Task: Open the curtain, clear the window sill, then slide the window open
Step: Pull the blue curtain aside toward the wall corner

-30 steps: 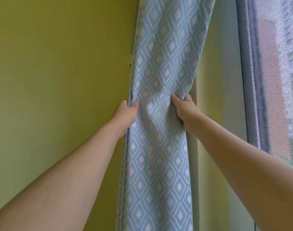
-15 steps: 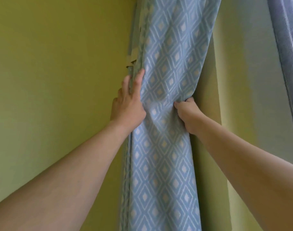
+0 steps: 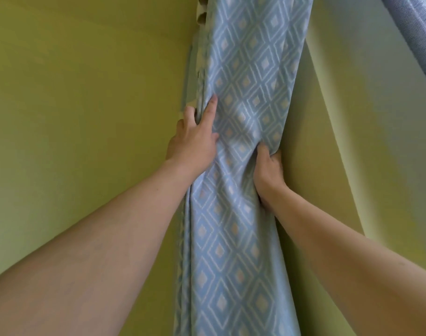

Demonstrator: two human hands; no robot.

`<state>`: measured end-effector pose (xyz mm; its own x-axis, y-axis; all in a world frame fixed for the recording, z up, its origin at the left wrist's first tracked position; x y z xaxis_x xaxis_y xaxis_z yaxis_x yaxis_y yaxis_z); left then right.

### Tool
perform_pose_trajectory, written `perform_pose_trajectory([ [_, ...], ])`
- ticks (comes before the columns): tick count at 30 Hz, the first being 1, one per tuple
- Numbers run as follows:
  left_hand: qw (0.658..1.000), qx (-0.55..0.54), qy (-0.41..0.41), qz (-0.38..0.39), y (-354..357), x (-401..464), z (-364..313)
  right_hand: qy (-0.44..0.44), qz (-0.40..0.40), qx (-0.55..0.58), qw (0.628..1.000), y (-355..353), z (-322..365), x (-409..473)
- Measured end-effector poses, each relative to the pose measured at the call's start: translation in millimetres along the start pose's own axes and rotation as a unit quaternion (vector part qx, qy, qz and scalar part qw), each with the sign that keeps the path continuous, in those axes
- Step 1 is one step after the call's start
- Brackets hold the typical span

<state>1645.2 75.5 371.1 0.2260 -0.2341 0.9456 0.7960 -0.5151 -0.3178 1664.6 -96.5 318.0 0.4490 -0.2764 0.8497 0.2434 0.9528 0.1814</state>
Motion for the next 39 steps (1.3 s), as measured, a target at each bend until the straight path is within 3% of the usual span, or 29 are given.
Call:
perform_pose_trajectory([
  [7, 1.000, 0.011, 0.006, -0.007, 22.8, 13.0, 17.7, -0.072, -0.035, -0.010, 0.997, -1.5, 9.5, 48.6],
  [22, 0.999, -0.023, -0.033, 0.013, 95.4, 29.3, 73.1, -0.076, -0.014, -0.148, 0.986, 19.1, -53.3, 88.5],
  [39, 0.986, -0.139, -0.067, 0.064, 182.1, 47.9, 147.3, -0.097, -0.030, -0.194, 0.976, 55.4, -154.7, 133.6],
])
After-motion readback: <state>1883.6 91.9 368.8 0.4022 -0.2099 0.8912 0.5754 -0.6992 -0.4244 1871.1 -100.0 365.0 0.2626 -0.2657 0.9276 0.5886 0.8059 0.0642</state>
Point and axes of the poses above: each hand's wrist, its own x-axis towards the middle knuckle, its own y-axis out of the palm, z = x × y, the point moved 5 cm from there along x, towards the middle knuckle, and after that the axes turned 14 degrees about z, right-handed, at the moved point
